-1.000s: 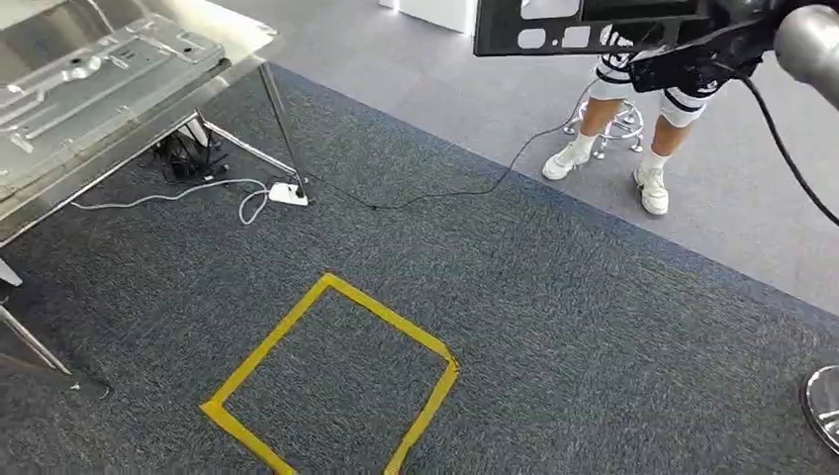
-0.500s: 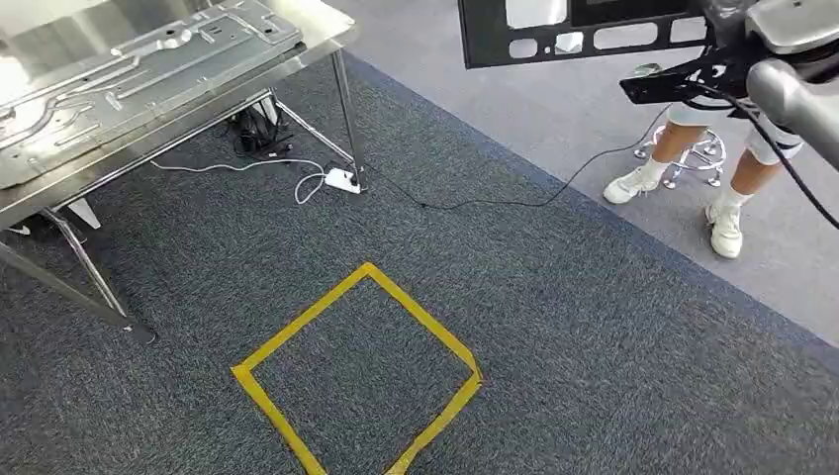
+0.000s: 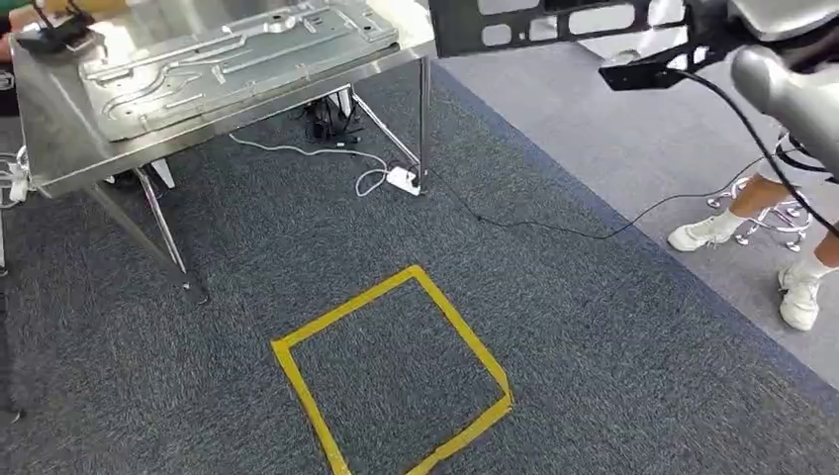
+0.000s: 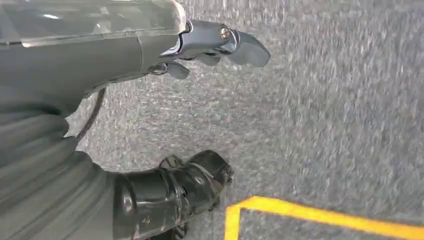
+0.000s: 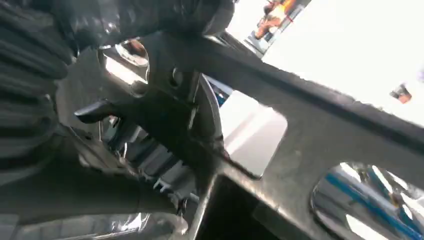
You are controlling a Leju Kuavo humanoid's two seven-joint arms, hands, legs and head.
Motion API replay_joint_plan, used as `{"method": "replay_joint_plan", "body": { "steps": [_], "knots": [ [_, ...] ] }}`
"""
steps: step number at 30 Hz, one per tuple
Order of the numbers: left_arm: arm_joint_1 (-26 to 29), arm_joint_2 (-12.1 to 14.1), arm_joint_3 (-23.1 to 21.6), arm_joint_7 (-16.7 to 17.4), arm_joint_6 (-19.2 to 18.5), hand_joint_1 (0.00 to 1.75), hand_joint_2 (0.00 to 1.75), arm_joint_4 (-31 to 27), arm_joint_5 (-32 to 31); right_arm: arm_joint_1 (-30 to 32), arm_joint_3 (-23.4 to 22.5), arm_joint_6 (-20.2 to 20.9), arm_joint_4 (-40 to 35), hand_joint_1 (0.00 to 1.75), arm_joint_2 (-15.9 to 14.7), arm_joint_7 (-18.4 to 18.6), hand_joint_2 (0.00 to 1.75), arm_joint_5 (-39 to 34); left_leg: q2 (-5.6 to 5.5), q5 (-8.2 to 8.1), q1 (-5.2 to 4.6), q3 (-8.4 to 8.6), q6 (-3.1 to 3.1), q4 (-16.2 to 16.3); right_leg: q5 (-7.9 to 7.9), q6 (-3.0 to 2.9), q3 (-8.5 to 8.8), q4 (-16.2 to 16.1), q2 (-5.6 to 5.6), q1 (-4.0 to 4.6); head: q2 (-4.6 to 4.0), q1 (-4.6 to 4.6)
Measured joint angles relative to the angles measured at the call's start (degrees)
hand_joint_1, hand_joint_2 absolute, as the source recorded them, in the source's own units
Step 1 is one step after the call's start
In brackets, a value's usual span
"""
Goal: Take the parts from the cabinet and place them on the table.
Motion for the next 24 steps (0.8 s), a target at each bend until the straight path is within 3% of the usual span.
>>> {"method": "replay_joint_plan", "body": {
  "steps": [1, 2, 3, 4, 5, 6, 7, 8, 11, 12, 13, 14, 16, 18, 19, 20, 21, 22, 23, 24],
  "knots": [
    [-0.06, 0.00, 0.09, -0.04, 0.00, 0.00, 1.75, 0.00, -0.05, 0.04, -0.39, 0.55, -0.02, 1.75, 0.00, -0.13, 1.75, 0.59, -0.74, -0.02, -0.01, 0.06, 0.07, 0.02, -1.75, 0.08, -2.29, 4.61, 0.57, 0.05, 0.00, -0.04],
    [-0.13, -0.04, 0.18, -0.04, -0.02, 0.00, 1.75, 0.00, -0.16, 0.23, -0.59, 0.87, -0.09, 1.75, 0.00, -0.37, 1.75, 1.09, -1.67, -0.06, -0.02, 0.05, 0.11, 0.16, -2.33, 0.17, -4.17, 7.94, 0.75, 0.05, 0.00, -0.02],
    [-0.16, -0.04, 0.26, -0.04, -0.02, 0.00, 1.75, 0.00, -0.24, 0.50, -0.83, 1.03, -0.20, 1.75, 0.00, -0.65, 1.75, 1.66, -2.57, -0.09, 0.00, 0.07, 0.11, 0.34, -1.47, 0.21, -4.73, 8.36, 0.74, 0.02, 0.00, -0.04],
    [-0.18, -0.04, 0.37, -0.04, -0.02, 0.00, 1.75, 0.00, -0.42, 0.66, -1.11, 1.20, -0.24, 1.75, 0.00, -0.90, 1.75, 2.12, -3.54, -0.24, 0.12, 0.06, 0.13, 0.72, 0.67, 0.27, -4.02, 6.15, 0.77, -0.07, 0.00, -0.02],
    [-0.09, -0.04, 0.50, -0.04, -0.02, 0.00, 1.75, 0.00, -0.64, 0.67, -1.53, 1.40, -0.31, 1.75, 0.00, -1.16, 1.75, 2.60, -4.52, -0.52, 0.21, 0.06, -0.06, 1.25, 3.59, 0.41, -2.18, 1.86, 0.97, -0.27, 0.00, -0.02],
    [0.12, -0.07, 0.72, 0.00, -0.02, 0.00, 1.75, 0.00, -0.74, 0.65, -2.10, 1.44, -0.35, 1.75, 0.00, -1.22, 1.75, 2.97, -5.37, -0.97, 0.31, 0.05, -0.31, 1.88, 6.61, 0.65, 0.18, -3.57, 1.90, -0.63, -0.02, -0.02],
    [0.20, -0.07, 0.85, 0.00, -0.02, 0.00, 1.75, 0.00, -0.89, 0.88, -2.75, 1.46, -0.37, 1.75, 0.00, -1.25, 1.75, 3.28, -6.14, -1.44, 0.46, -0.46, -0.67, 2.57, 6.01, 0.79, 1.18, -5.67, 4.67, -1.16, 0.00, -0.07],
    [-0.11, -0.02, 0.94, 0.00, 0.00, 0.00, 1.75, 0.00, -1.09, 0.65, -3.23, 1.68, -0.35, 1.75, 0.00, -1.33, 1.75, 3.43, -6.64, -1.66, 0.23, -1.40, -0.94, 4.09, 5.64, 0.85, 1.60, -7.25, 6.57, -1.32, 0.00, -0.02],
    [0.19, -0.26, 1.07, 0.00, -0.02, 0.00, 1.75, 0.00, -1.23, 1.17, -4.35, 2.23, -0.79, 1.75, 0.53, -3.24, 1.75, 3.60, -8.26, -0.96, 0.97, -2.34, -1.86, 3.56, 5.58, -0.09, 1.21, -6.80, 4.89, -0.49, 0.00, 0.00],
    [0.25, -0.17, 1.11, -0.02, -0.02, 0.00, 1.75, -0.02, -1.25, 1.17, -4.48, 2.38, -0.83, 1.75, 0.55, -3.91, 1.75, 3.74, -8.48, -1.26, 0.82, -2.48, -2.05, 3.74, 5.80, -0.54, 1.61, -7.28, 4.36, -1.19, 0.00, 0.04],
    [0.39, -0.37, 1.16, -0.06, -0.02, 0.00, 1.75, 0.00, -1.29, 1.17, -4.65, 2.58, -1.07, 1.75, 1.05, -4.50, 1.75, 3.69, -5.16, -2.04, 0.45, -2.95, -2.56, 4.79, 5.89, -0.87, 2.15, -7.69, 3.86, -1.03, -0.02, -0.19],
    [0.22, -0.35, 1.25, -0.04, -0.02, 0.00, 1.75, 0.00, -1.40, 1.15, -4.87, 2.75, -1.11, 1.75, 1.09, -4.77, 1.75, 3.65, -2.99, -3.54, 0.57, -4.02, -3.10, 7.38, 5.90, -1.17, 2.35, -7.95, 3.49, -1.00, 0.00, -0.33],
    [-0.01, -0.31, 1.42, -0.04, 0.00, 0.00, 1.75, 0.00, -1.66, 0.98, -5.18, 2.80, -1.14, 1.75, 1.14, -5.01, 1.75, 3.85, -1.84, -5.78, 0.94, -6.53, -3.55, 12.44, 5.86, -1.28, 2.44, -7.95, 3.01, -0.95, 0.00, -0.33],
    [-0.12, -0.31, 1.64, -0.02, 0.00, 0.00, 1.75, 0.00, -1.84, 0.99, -5.24, 2.80, -1.27, 1.75, 1.16, -5.05, 1.75, 4.24, -1.43, -8.05, 1.43, -10.27, -3.95, 19.47, 5.69, -1.36, 2.55, -7.94, 2.29, -0.95, 0.00, -0.33],
    [-0.07, -0.35, 1.68, 0.02, 0.00, 0.00, 1.75, 0.00, -1.88, 1.14, -5.24, 2.80, -1.27, 1.75, 1.16, -5.13, 1.75, 4.35, -1.41, -7.60, 1.63, -11.06, -4.09, 20.49, 5.61, -1.36, 2.62, -7.94, 1.98, -0.95, 0.00, -0.33],
    [-0.02, -0.44, 1.71, 0.04, 0.00, 0.00, 1.75, 0.00, -1.90, 1.24, -5.24, 2.80, -1.29, 1.75, 1.20, -5.16, 1.75, 4.41, -1.41, -5.85, 1.78, -10.36, -4.07, 18.54, 5.52, -1.30, 2.73, -7.94, 1.78, -0.90, 0.00, -0.35],
    [-0.02, -0.46, 1.73, 0.04, 0.00, 0.00, 1.75, 0.00, -1.90, 1.21, -5.26, 2.80, -1.35, 1.75, 1.29, -5.16, 1.75, 4.43, -1.41, -3.22, 1.80, -8.27, -3.89, 14.25, 5.42, -1.22, 2.93, -7.94, 1.65, -0.84, 0.00, -0.33],
    [-0.03, -0.44, 1.77, 0.04, 0.00, 0.00, 1.75, 0.00, -1.90, 1.12, -5.29, 2.77, -1.44, 1.75, 1.33, -5.14, 1.75, 4.46, -1.42, -0.18, 1.70, -5.11, -3.39, 8.03, 5.28, -1.15, 3.23, -7.95, 1.49, -0.72, -0.02, -0.35],
    [-0.02, -0.31, 1.84, 0.04, 0.00, 0.00, 1.75, 0.00, -1.90, 1.11, -5.40, 2.77, -1.44, 1.75, 1.44, -5.14, 1.75, 4.48, -1.43, 1.00, 1.47, -3.05, -2.76, 3.38, 5.16, -1.16, 3.42, -8.07, 1.30, -0.73, -0.02, -0.31],
    [0.00, -0.11, 1.92, 0.04, 0.00, 0.00, 1.75, 0.00, -1.90, 1.04, -5.55, 2.77, -1.44, 1.75, 1.44, -5.11, 1.75, 4.50, -1.38, -0.23, 1.31, -1.71, -2.40, 2.87, 5.21, -0.91, 3.42, -8.43, 1.02, -0.59, -0.02, -0.33]
  ]
}}
